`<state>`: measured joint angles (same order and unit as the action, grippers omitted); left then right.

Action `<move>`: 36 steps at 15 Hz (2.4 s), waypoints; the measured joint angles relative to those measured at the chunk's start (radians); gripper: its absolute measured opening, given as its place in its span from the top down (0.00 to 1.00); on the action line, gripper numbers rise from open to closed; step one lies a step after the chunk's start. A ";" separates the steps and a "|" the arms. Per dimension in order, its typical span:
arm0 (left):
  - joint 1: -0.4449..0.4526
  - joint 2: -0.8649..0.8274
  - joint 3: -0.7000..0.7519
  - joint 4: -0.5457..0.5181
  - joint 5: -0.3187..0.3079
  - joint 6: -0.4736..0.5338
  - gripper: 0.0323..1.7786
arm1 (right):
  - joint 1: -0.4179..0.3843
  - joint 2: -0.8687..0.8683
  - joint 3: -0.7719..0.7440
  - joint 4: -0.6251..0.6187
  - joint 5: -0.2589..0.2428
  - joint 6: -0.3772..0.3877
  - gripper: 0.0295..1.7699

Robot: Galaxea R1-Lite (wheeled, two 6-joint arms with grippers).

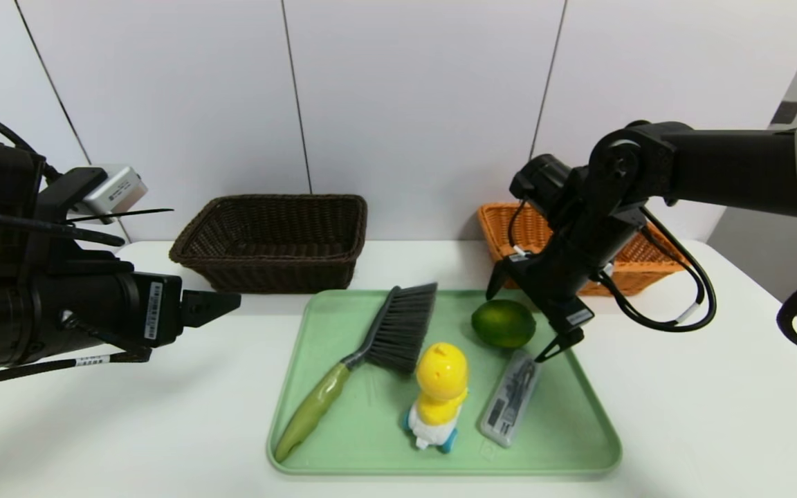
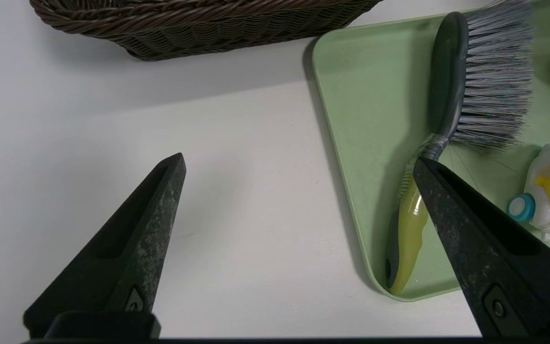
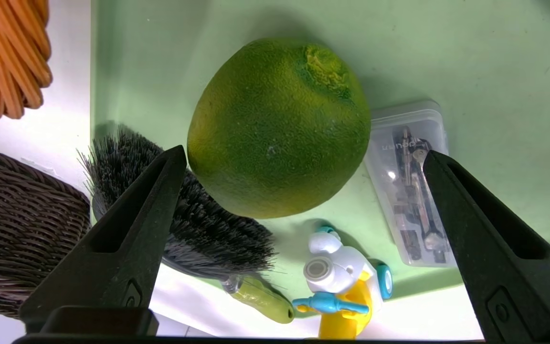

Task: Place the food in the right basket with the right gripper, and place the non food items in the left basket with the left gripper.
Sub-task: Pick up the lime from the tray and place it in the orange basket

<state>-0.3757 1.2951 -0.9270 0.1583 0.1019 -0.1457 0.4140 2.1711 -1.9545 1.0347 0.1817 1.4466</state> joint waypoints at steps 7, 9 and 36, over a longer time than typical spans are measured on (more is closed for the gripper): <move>0.000 -0.004 0.014 -0.001 -0.001 -0.002 0.05 | 0.001 0.014 0.000 -0.004 0.000 -0.004 0.03; 0.000 -0.004 0.014 0.000 -0.001 -0.003 0.05 | 0.001 0.017 0.000 -0.004 -0.003 -0.006 0.23; -0.005 -0.041 0.039 0.002 -0.004 -0.003 0.05 | -0.101 -0.280 0.000 -0.294 -0.302 -0.777 0.44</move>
<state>-0.3809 1.2545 -0.8879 0.1600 0.0977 -0.1489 0.3132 1.8906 -1.9545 0.7404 -0.1206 0.6700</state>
